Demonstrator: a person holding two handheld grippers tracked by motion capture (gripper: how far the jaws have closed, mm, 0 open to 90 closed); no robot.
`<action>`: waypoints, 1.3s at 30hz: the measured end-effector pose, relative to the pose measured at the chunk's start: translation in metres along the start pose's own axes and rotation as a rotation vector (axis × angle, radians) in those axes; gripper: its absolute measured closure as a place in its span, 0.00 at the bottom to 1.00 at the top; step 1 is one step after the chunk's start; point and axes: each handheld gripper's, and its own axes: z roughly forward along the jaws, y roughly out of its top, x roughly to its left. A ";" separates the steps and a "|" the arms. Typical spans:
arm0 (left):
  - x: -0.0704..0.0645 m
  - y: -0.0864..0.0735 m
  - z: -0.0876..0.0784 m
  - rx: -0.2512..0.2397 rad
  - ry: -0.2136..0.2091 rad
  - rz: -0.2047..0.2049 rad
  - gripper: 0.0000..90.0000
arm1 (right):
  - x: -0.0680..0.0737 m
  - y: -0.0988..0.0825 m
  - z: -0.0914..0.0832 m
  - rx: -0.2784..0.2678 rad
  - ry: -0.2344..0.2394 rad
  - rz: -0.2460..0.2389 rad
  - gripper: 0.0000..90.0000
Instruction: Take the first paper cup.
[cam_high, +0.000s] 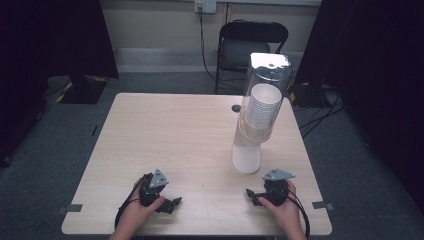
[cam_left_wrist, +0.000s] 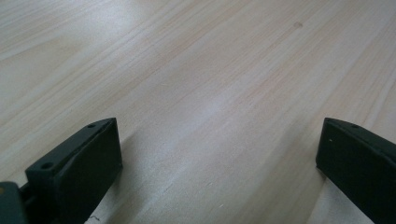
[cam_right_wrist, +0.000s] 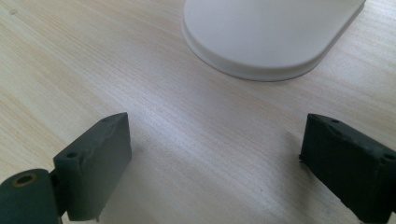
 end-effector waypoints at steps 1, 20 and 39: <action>0.000 0.000 0.000 0.001 0.000 0.000 0.00 | 0.000 0.000 0.000 0.000 0.000 0.001 0.09; 0.000 0.000 0.000 0.000 -0.001 -0.005 0.00 | -0.001 0.004 -0.001 -0.062 -0.080 0.026 0.21; 0.000 0.000 0.000 0.001 0.001 0.000 0.00 | -0.013 0.055 -0.012 -0.275 -0.101 0.116 0.24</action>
